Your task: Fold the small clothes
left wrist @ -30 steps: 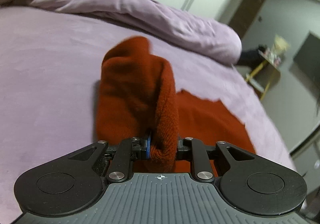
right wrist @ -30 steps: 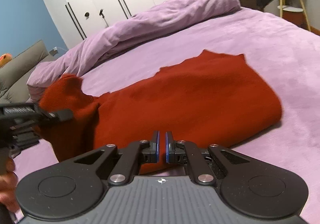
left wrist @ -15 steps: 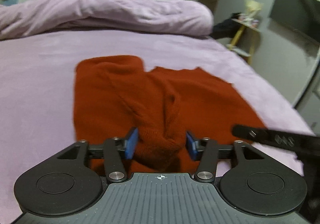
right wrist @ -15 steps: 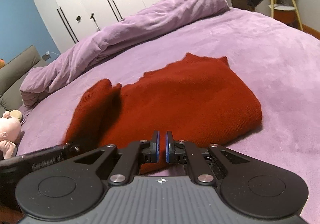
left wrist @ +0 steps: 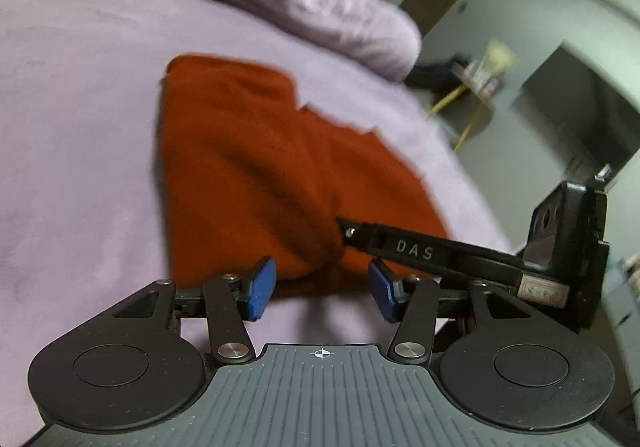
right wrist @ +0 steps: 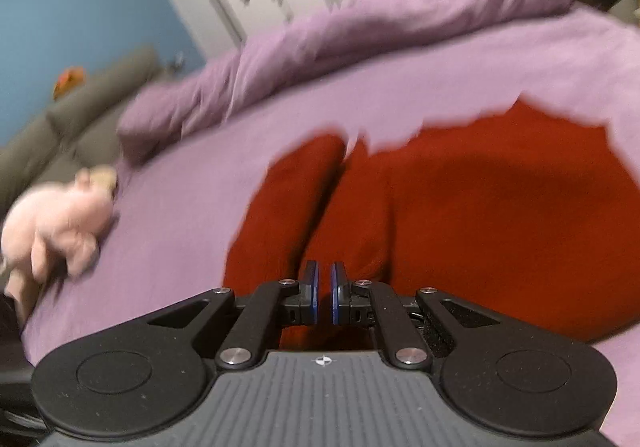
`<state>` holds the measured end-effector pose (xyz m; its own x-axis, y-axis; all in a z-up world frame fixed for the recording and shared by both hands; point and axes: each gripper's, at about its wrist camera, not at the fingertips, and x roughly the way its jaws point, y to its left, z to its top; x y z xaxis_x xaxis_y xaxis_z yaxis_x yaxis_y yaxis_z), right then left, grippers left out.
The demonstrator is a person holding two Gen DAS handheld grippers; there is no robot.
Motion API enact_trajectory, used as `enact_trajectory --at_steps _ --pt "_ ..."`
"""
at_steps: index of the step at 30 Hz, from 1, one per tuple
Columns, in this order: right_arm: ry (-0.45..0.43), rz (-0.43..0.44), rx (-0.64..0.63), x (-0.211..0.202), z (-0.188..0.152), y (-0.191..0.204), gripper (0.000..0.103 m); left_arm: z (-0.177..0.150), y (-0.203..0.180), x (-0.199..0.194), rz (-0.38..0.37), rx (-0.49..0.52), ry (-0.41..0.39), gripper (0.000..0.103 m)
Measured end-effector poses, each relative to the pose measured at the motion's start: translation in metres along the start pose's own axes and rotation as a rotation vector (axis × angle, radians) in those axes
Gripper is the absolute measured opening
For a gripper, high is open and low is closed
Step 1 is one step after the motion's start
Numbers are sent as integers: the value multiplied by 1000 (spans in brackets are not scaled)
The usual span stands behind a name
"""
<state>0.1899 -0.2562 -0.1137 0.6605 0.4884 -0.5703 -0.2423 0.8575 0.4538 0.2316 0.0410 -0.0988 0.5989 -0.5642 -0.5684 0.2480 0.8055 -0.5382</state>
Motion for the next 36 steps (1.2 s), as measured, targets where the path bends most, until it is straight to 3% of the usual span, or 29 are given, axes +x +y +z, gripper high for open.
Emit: enact_trajectory --at_steps 7,9,13,14,16,20,23,25,28,32,36 --pt "32 -85 -47 3 -10 -14 7 9 26 -12 117 -76 -73 56" --pt "47 -120 -40 3 -7 -20 17 10 36 -8 161 -120 -71 56" --pt "-5 -42 54 -11 5 -28 19 12 44 1 171 -129 -50 56" --pt "-17 -9 67 -13 9 -27 23 11 45 2 168 -128 -45 56" --pt "-24 51 94 -8 20 -22 40 11 46 5 165 -130 -33 56" --pt "18 125 110 20 38 -6 44 11 40 12 160 -128 -23 56" --pt "75 127 100 50 42 0 42 12 36 8 177 -111 -39 55" --pt "68 138 88 54 39 3 13 13 34 -1 190 -98 -97 55" --pt "26 111 44 42 38 5 10 18 34 -6 192 -96 -124 55" --pt "-29 33 52 25 38 -1 10 22 34 8 181 -133 -95 54" --pt "23 -44 31 39 25 -12 11 19 34 28 182 -133 -49 54"
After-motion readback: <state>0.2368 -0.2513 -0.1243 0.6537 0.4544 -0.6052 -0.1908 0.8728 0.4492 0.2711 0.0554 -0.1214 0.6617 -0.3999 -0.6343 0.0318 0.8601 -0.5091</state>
